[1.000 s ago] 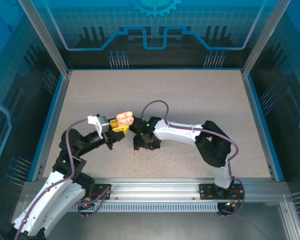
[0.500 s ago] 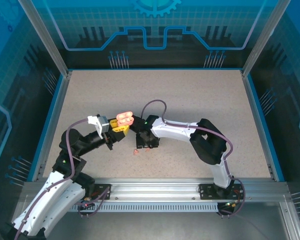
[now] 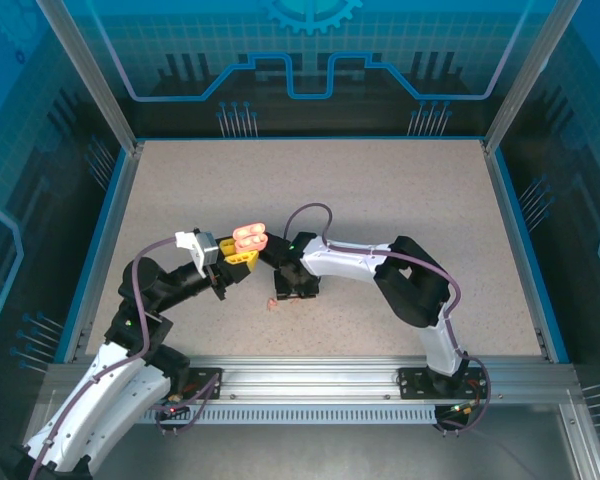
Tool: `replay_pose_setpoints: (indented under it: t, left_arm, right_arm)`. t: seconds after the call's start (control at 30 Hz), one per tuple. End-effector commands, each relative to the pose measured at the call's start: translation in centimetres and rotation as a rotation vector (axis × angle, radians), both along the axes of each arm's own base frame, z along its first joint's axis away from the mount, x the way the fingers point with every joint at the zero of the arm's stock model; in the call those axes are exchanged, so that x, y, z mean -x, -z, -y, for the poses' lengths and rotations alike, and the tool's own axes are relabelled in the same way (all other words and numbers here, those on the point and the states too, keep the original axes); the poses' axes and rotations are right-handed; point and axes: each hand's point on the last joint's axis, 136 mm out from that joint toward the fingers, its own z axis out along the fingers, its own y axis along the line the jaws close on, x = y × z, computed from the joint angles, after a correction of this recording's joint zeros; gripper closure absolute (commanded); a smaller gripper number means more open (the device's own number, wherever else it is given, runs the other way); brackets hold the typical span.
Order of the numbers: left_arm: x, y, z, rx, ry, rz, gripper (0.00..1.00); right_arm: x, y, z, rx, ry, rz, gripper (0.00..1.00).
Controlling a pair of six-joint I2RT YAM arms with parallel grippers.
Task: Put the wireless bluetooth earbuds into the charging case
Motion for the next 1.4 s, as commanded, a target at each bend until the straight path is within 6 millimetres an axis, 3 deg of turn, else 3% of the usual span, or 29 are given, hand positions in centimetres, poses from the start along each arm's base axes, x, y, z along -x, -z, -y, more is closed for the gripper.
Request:
replay_pose_setpoints:
  t: [0.0, 0.43, 0.67, 1.1, 1.37]
  left_arm:
    - [0.2, -0.6, -0.1, -0.004, -0.008, 0.032, 0.91]
    - [-0.1, -0.1, 0.0, -0.010, -0.013, 0.016, 0.91]
    - [-0.3, 0.0, 0.0, -0.012, -0.014, 0.009, 0.91]
    - [-0.9, 0.6, 0.4, 0.007, -0.004, -0.043, 0.91]
    - [-1.8, 1.6, 0.7, 0.019, -0.005, -0.099, 0.92]
  right_arm:
    - [0.4, 1.4, 0.9, 0.027, 0.004, -0.035, 0.56]
    - [0.6, 2.3, 1.0, 0.023, -0.011, -0.045, 0.66]
    - [0.2, 1.7, 1.0, 0.015, -0.042, -0.018, 0.71]
    - [-0.8, -1.8, 2.5, 0.025, -0.114, 0.112, 0.73]
    - [-1.8, -6.8, 4.7, 0.035, -0.205, 0.267, 0.73]
